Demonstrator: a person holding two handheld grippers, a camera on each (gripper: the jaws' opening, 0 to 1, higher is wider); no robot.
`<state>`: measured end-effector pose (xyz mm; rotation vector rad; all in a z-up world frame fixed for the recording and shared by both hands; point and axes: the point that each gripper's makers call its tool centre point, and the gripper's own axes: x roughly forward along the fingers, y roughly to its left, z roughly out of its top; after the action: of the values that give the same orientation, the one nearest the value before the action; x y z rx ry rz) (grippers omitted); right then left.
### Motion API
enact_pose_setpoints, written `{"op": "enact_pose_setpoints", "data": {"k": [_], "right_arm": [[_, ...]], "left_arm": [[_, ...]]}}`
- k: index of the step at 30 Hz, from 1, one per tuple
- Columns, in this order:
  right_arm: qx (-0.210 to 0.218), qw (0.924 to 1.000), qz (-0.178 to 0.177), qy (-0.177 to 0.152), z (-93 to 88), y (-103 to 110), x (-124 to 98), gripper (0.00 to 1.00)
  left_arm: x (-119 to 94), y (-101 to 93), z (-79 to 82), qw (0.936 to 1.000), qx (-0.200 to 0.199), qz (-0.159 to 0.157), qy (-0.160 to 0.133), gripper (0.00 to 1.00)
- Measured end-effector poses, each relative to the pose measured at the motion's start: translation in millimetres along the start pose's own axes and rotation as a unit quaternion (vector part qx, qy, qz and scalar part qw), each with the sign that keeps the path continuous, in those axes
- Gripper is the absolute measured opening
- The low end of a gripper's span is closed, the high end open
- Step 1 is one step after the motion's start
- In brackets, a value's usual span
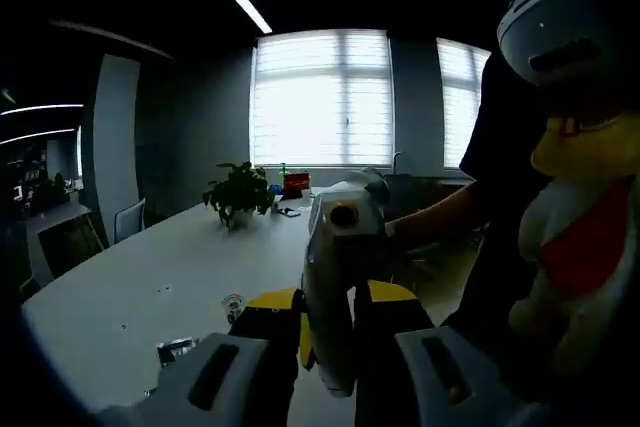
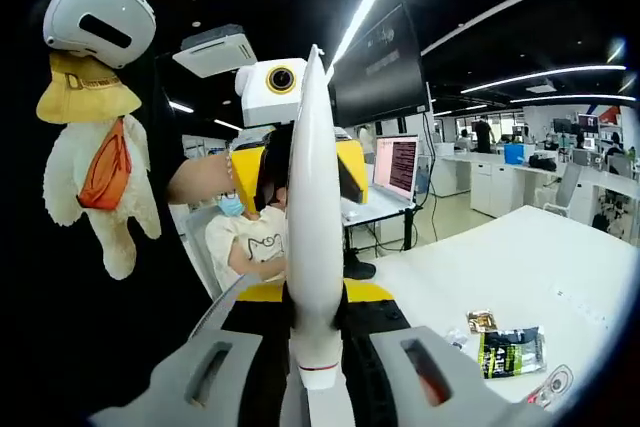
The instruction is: Arrange the skincare products in the storage area until every visible bottle or jar stands upright without overlapping.
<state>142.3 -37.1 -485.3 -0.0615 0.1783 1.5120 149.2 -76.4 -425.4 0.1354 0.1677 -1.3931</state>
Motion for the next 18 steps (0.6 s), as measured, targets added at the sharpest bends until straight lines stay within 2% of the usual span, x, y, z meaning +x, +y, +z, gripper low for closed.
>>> {"op": "enact_pose_setpoints", "data": {"k": [4, 7, 15, 18], "right_arm": [[-0.006, 1.0, -0.005, 0.004, -2.5, -4.9, -3.6, 0.18], [-0.007, 0.9999, -0.007, 0.007, -5.0, -6.1, -5.3, 0.18], [-0.012, 0.9991, -0.013, 0.039, -24.8, -9.9, -7.3, 0.19], [-0.015, 0.998, -0.029, 0.055, -33.3, -14.8, -8.3, 0.21]], "left_arm": [[3.9, 3.6, -1.6, 0.9998, -0.013, 0.017, 0.004, 0.24], [6.5, 11.5, -5.4, 0.9992, -0.008, 0.038, 0.008, 0.17], [15.5, 8.4, -21.8, 0.9992, -0.006, 0.029, 0.025, 0.15], [19.5, 10.6, -29.9, 0.9989, -0.005, 0.032, 0.035, 0.13]]}}
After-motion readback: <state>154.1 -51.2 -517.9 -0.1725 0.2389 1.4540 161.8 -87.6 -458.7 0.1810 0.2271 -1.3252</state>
